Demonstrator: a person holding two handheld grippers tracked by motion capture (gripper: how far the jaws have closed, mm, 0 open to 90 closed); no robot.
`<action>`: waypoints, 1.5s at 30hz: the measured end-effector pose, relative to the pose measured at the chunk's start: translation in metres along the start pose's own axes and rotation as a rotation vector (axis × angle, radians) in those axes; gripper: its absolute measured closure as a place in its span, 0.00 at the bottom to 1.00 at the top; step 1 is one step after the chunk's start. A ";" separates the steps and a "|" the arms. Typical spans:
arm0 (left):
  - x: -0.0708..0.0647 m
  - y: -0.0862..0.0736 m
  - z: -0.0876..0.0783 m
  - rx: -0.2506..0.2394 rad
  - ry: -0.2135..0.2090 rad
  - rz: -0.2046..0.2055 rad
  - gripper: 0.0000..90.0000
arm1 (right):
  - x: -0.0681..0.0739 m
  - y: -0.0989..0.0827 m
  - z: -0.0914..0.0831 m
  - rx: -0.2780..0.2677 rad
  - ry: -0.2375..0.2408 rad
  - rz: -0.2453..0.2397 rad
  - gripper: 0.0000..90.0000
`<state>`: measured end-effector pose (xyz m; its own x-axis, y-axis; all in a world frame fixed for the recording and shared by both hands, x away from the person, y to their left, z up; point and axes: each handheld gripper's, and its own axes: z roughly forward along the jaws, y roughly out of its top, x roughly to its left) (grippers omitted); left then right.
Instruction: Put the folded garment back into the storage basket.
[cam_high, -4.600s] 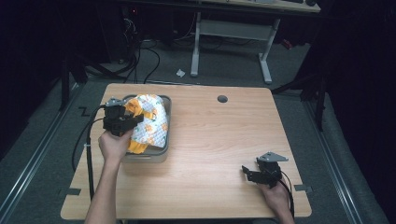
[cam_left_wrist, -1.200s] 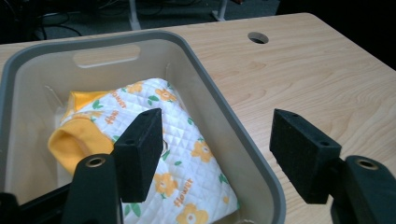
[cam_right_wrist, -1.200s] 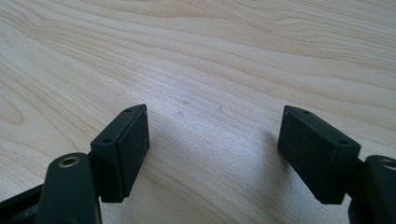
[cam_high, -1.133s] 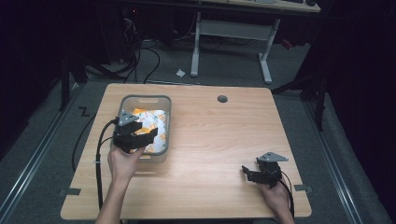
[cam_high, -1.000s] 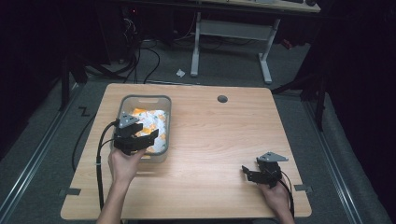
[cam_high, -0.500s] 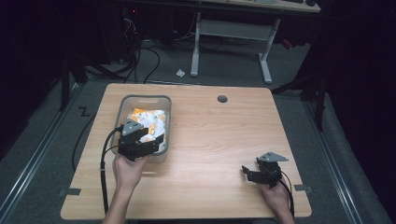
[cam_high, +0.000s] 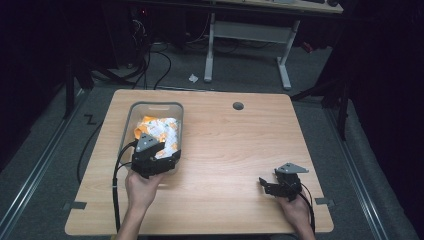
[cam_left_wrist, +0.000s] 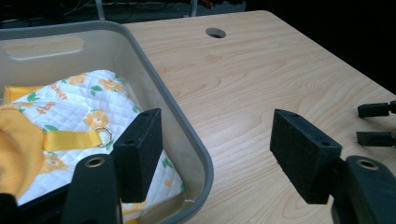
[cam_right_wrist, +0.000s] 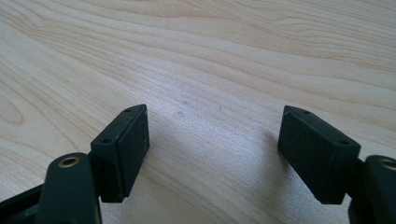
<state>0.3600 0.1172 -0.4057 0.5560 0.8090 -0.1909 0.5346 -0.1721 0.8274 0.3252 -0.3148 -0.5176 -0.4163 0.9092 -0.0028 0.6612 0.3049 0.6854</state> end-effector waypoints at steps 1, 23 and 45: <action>-0.001 0.000 0.000 -0.001 0.000 0.001 0.39 | 0.000 0.000 0.000 0.000 0.000 0.000 0.28; -0.020 -0.010 0.012 -0.005 -0.063 -0.002 0.38 | 0.000 0.000 0.000 0.000 0.000 0.000 0.28; -0.041 -0.018 0.036 0.038 -0.119 0.019 0.39 | 0.000 0.000 0.000 0.000 0.000 0.000 0.28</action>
<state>0.3498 0.0669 -0.4317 0.6363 0.7336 -0.2386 0.5458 -0.2095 0.8113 0.3252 -0.3148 -0.5175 -0.4166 0.9091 -0.0026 0.6612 0.3050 0.6854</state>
